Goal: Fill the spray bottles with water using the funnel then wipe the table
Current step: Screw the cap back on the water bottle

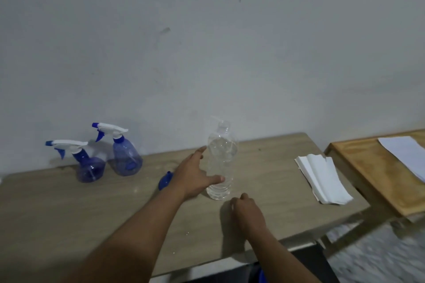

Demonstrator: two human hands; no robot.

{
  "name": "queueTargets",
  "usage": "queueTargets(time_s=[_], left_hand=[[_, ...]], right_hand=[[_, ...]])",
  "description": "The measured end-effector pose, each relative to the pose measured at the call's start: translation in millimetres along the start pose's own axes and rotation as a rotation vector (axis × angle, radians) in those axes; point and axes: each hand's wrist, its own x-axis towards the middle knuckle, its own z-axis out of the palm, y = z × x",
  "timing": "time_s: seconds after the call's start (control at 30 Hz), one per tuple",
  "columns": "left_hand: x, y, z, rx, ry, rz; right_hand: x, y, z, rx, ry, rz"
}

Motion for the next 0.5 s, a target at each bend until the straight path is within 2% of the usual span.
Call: queueTargets(time_s=[0.17,0.37,0.5], left_hand=[[-1.3,15.7,9.0,-0.069,0.04,0.013],[-7.7,35.5,13.4,-0.151,0.117,0.036],[-4.7,39.5,16.5,-0.17,0.117,0.006]], right_hand=[[4.3,18.1,-23.7,0.113,0.033,0.011],[-4.6,17.9,-135.1,0.372,0.34,0.026],[-18.6,-9.6,-209.5,0.488,0.495,-0.127]])
